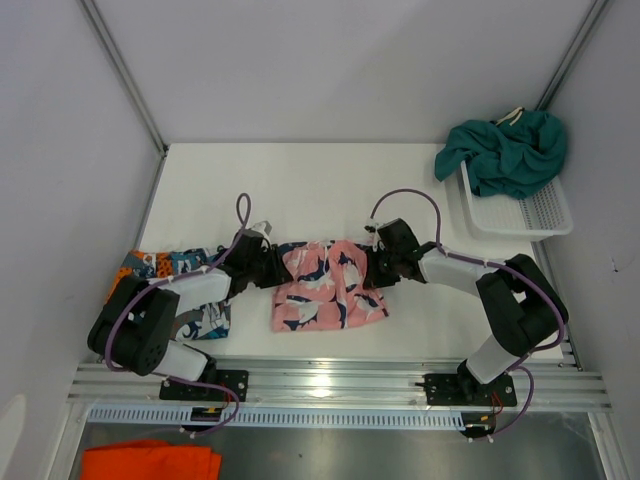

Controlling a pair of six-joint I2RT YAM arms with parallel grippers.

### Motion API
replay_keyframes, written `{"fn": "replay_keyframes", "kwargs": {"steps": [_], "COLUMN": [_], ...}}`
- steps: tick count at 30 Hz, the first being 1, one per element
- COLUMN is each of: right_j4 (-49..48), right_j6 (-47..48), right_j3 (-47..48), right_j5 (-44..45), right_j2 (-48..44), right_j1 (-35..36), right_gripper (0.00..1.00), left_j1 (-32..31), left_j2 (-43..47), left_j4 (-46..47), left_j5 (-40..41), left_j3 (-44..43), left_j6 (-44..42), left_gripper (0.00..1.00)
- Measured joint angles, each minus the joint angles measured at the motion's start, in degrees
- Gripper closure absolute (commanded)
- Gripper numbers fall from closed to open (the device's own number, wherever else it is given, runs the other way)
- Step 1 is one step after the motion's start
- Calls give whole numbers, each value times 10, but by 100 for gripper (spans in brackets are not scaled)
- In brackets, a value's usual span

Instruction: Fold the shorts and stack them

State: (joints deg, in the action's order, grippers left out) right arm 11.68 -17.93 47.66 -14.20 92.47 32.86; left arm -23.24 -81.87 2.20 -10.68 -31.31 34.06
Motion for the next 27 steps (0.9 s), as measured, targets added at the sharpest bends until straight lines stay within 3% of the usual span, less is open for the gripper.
{"fn": "replay_keyframes", "kwargs": {"steps": [3,6,12,22,27], "right_j4": [0,0,0,-9,-42], "right_j6": [0,-5,-21,-82,-112], "right_j3": [0,1,9,118,181], "right_j5": [2,3,15,65,70], "right_j2": [0,0,2,13,37], "right_j1": [8,21,47,126,161], "right_gripper": [99,100,100,100,100], "left_j1": [-5,-12,-20,-9,41], "left_j2": [-15,-37,-45,50,116], "left_j4": [7,22,-8,-259,-373], "left_j5": [-1,-1,16,148,182], "left_j3": [-6,-17,-42,-204,-273], "left_j6": [1,2,-4,-38,-49], "left_gripper": [78,100,100,100,100]}}
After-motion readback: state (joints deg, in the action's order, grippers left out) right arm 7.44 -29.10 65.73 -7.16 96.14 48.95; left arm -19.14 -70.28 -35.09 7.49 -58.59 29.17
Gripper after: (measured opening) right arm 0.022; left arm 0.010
